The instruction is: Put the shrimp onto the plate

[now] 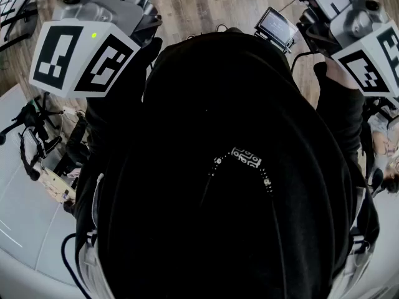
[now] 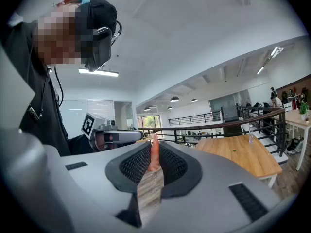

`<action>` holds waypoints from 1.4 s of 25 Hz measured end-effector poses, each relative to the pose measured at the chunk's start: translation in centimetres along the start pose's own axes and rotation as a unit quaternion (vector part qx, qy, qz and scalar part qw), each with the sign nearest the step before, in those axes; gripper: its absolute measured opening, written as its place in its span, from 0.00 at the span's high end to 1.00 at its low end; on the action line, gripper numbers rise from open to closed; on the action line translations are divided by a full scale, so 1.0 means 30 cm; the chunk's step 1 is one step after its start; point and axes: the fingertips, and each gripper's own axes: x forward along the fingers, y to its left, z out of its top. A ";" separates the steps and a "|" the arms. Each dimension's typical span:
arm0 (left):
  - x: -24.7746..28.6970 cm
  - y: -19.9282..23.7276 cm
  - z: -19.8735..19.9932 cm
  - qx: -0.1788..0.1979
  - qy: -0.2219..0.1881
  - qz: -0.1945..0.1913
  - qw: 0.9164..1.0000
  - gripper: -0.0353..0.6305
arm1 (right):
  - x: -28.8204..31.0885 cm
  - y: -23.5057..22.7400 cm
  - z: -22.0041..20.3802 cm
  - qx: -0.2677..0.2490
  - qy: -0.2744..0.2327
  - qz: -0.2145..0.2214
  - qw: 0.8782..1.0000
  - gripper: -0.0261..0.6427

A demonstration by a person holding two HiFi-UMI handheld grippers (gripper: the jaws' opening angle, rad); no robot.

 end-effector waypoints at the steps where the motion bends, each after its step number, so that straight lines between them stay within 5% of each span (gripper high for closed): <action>1: 0.000 0.001 0.001 0.001 0.000 0.001 1.000 0.95 | -0.002 -0.002 0.002 0.002 -0.002 0.000 1.000 0.86; 10: 0.007 0.017 -0.014 -0.014 -0.008 -0.002 1.000 0.95 | 0.014 0.016 -0.004 0.033 -0.002 0.035 0.999 0.86; 17: 0.155 0.036 -0.175 -0.054 0.005 0.032 0.998 0.95 | 0.003 -0.166 -0.127 0.069 0.000 0.042 0.997 0.86; 25: 0.077 0.084 -0.198 -0.072 0.012 0.040 0.997 0.95 | 0.059 -0.214 -0.176 0.138 -0.013 0.042 0.989 0.86; 35: 0.083 0.285 -0.162 -0.051 -0.002 0.035 0.998 0.95 | 0.251 -0.220 -0.075 0.101 -0.001 0.018 0.995 0.86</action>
